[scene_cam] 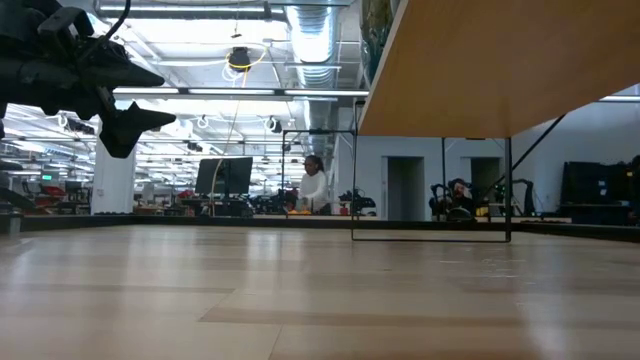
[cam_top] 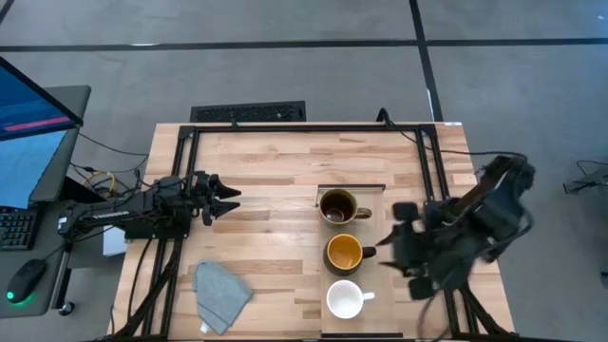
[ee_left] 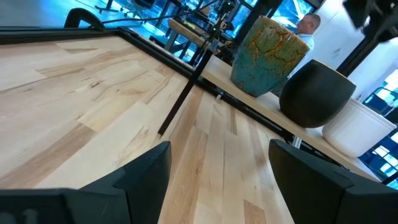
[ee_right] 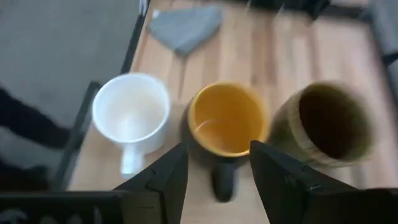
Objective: Stack small to large cups/mugs on shelf
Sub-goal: Return to Home Position
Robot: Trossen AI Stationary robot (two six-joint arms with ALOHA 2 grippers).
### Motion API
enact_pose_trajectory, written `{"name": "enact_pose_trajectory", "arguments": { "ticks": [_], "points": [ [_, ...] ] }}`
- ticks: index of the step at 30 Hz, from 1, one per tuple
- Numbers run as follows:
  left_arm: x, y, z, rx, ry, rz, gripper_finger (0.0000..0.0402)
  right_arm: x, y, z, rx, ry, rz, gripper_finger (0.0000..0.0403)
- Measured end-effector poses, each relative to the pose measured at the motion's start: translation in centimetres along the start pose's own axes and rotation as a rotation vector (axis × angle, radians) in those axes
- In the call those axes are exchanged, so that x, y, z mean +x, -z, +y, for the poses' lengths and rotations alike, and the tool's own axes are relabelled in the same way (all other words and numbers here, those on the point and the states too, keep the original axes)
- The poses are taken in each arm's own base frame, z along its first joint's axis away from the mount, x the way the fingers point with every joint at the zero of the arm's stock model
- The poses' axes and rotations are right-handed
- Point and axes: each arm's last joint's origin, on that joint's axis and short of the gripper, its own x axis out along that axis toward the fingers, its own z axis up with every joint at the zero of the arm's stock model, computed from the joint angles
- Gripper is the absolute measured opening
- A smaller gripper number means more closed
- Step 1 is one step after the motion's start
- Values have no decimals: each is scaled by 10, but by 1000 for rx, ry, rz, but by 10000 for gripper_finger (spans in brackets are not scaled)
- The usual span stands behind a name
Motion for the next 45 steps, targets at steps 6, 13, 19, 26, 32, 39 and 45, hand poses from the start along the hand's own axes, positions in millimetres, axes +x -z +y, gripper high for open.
{"name": "enact_pose_trajectory", "arguments": {
  "ticks": [6, 13, 19, 26, 32, 39, 45],
  "points": [
    [0, 0, 0, 0, 0, -1, 261, -44, 11, -23, -94, 45, -139, 192],
    [0, 0, 0, 0, 0, -2, 261, -81, 41, -59, -171, 21, -227, 194],
    [0, 0, 0, 0, 0, -2, 261, -76, 78, -74, -205, -50, -379, 191],
    [0, 0, 0, -1, 1, -3, 261, -37, 120, -75, -113, -98, -587, 193],
    [0, 0, 0, -31, 1, -3, 261, 6, 146, -67, -65, -26, -679, 192],
    [0, 0, 0, 0, 3, -2, 261, 62, 167, -59, -25, 125, -668, 193],
    [0, 0, 0, 23, 2, -1, 261, 96, 173, -65, 84, 187, -693, 192]
  ]
}}
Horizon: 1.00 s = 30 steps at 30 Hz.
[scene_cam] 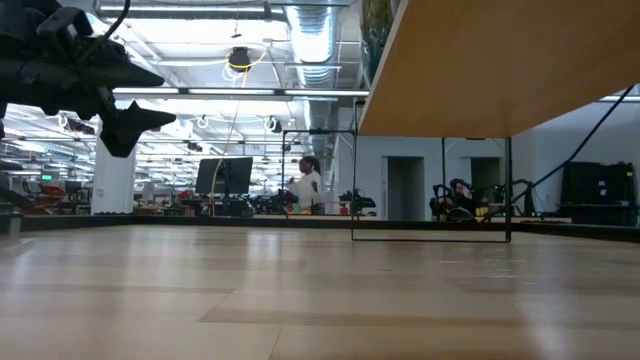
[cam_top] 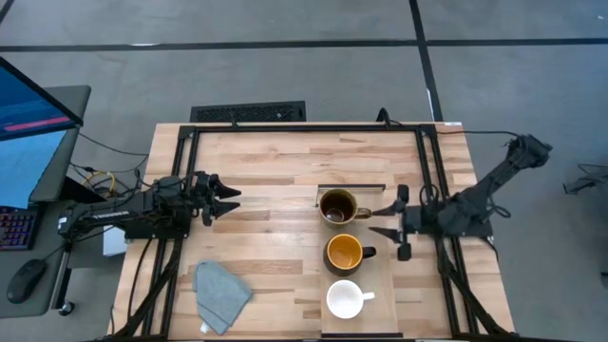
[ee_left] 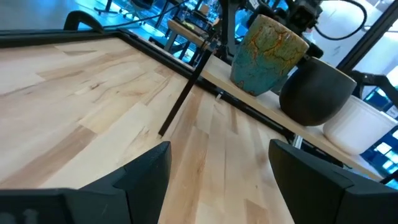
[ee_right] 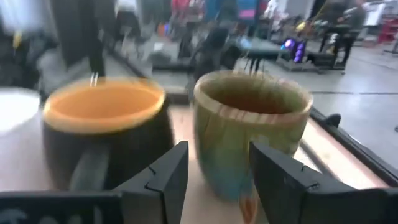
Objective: Stack small to large cups/mugs on shelf
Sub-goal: Return to Home Position
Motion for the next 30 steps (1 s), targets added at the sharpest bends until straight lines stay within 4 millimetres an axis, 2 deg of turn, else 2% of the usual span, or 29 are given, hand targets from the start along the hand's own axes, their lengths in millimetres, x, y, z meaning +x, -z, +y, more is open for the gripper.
{"name": "enact_pose_trajectory", "arguments": {
  "ticks": [4, 10, 15, 18, 24, 30],
  "points": [
    [0, 0, 0, -29, 11, 5, 261, 8, -6, -2, 67, 8, -83, 194],
    [0, 1, -3, -14, 71, 34, 261, 17, 3, 12, -88, -205, -44, 192],
    [0, 1, -3, -18, 36, 18, 261, 26, 1, 25, 14, -280, -102, 192],
    [0, 1, -2, -18, 10, 5, 261, 26, 0, 32, 8, -310, -134, 194],
    [0, 1, -1, -21, -7, -3, 261, 19, -7, 25, -9, -262, -164, 192],
    [0, 1, -1, -21, -8, -4, 261, -9, -18, 9, 33, -295, -185, 193]
  ]
}}
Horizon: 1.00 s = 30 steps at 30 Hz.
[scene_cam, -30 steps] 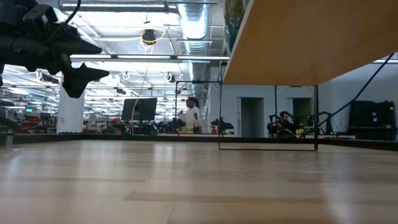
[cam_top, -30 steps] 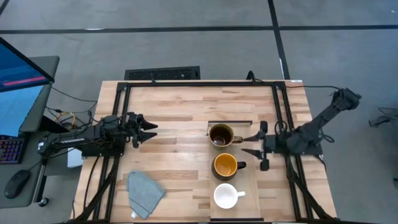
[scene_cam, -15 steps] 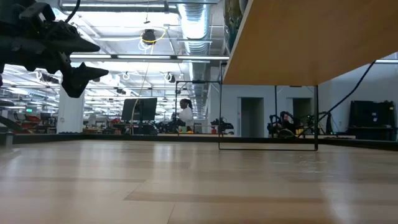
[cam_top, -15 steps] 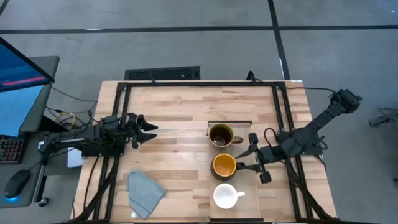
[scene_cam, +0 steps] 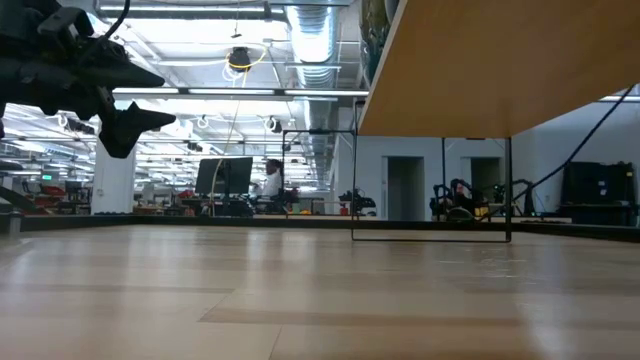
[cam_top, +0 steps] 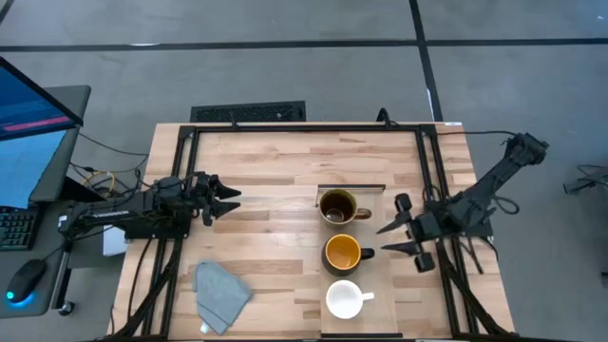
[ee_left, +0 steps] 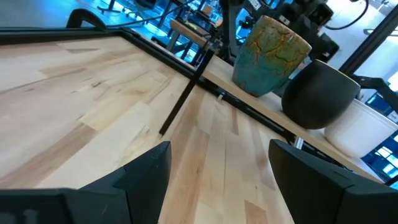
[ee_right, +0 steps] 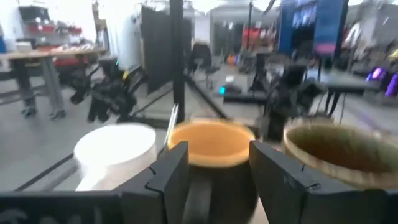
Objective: Stack small to large cups/mugs on shelf
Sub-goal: Return to Home Position
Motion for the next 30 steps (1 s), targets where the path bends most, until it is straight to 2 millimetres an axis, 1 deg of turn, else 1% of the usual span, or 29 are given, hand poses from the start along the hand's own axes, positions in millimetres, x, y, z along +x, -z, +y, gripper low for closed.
{"name": "enact_pose_trajectory", "arguments": {
  "ticks": [4, 7, 9, 11, 15, 19, 23, 25, 28, 30],
  "points": [
    [0, 0, 0, 1, -2, -1, 261, -20, 7, -5, 48, -23, 119, 193],
    [0, 0, 0, 0, -2, -1, 261, -29, 14, -9, 47, -5, 167, 192],
    [0, 0, 0, 1, -2, -1, 261, -32, 25, -13, 40, 42, 173, 192],
    [0, 0, 0, 2, -1, -1, 261, -38, 40, -17, 40, 80, 178, 192],
    [0, 0, 0, 1, -1, -2, 261, -51, 59, -27, 76, 115, 119, 190],
    [0, 0, 0, 0, -1, -2, 261, -63, 69, -34, 67, 138, 52, 190],
    [0, 0, 0, 2, -1, -2, 261, -73, 81, -40, 75, 163, 29, 189],
    [0, 0, 0, 0, -1, -2, 261, -76, 88, -42, 84, 171, 8, 189],
    [0, 0, 0, 3, -1, -2, 261, -75, 101, -42, 71, 196, 54, 190],
    [0, 0, 0, 2, -1, -2, 261, -74, 101, -44, 86, 222, 47, 191]
  ]
}}
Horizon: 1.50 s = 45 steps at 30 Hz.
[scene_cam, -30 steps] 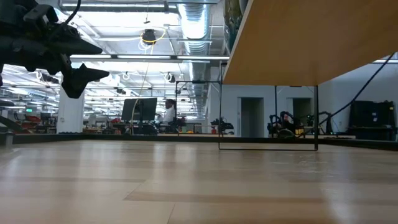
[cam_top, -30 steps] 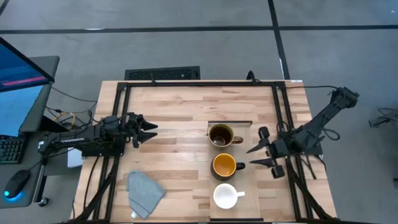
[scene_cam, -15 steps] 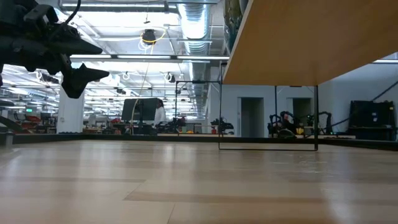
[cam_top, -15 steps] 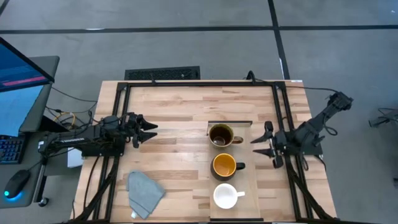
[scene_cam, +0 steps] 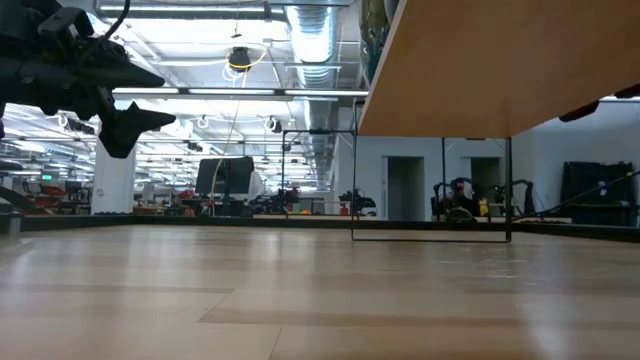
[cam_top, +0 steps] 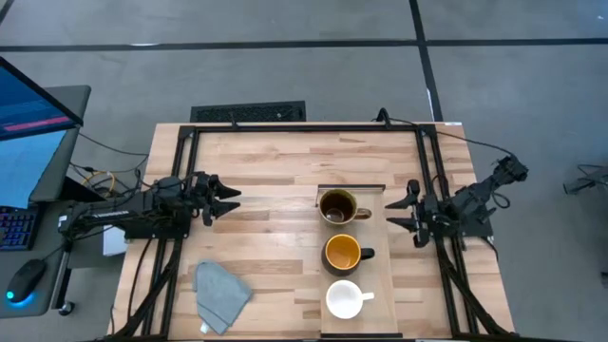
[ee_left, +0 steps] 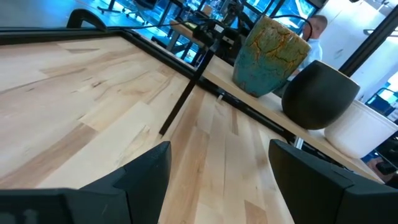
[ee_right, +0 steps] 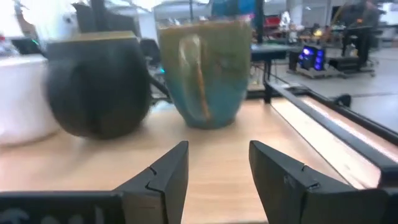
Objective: Stack small to large cups/mugs on shelf
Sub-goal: Return to Home Position
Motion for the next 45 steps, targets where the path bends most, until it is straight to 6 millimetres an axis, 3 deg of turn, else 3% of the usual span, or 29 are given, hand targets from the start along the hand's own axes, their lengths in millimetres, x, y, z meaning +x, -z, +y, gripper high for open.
{"name": "enact_pose_trajectory", "arguments": {
  "ticks": [9, 15, 21, 27, 33, 45],
  "points": [
    [0, 0, 1, -1, -19, -8, 261, 2, 0, -4, 2, 24, -2, 190],
    [0, 0, 1, -2, -20, -7, 261, 2, 0, -3, -18, -29, 3, 192],
    [0, 0, 1, -2, -21, -7, 261, 0, 1, 5, 1, -208, 19, 190],
    [0, 0, 1, -1, -21, -7, 261, -2, 2, 9, -130, -266, 10, 189],
    [0, 0, 1, -2, -21, -7, 261, -4, 2, 13, -133, -339, 2, 188],
    [0, 0, 1, -1, -21, -7, 261, -8, -10, 13, -119, -337, -25, 187]
  ]
}}
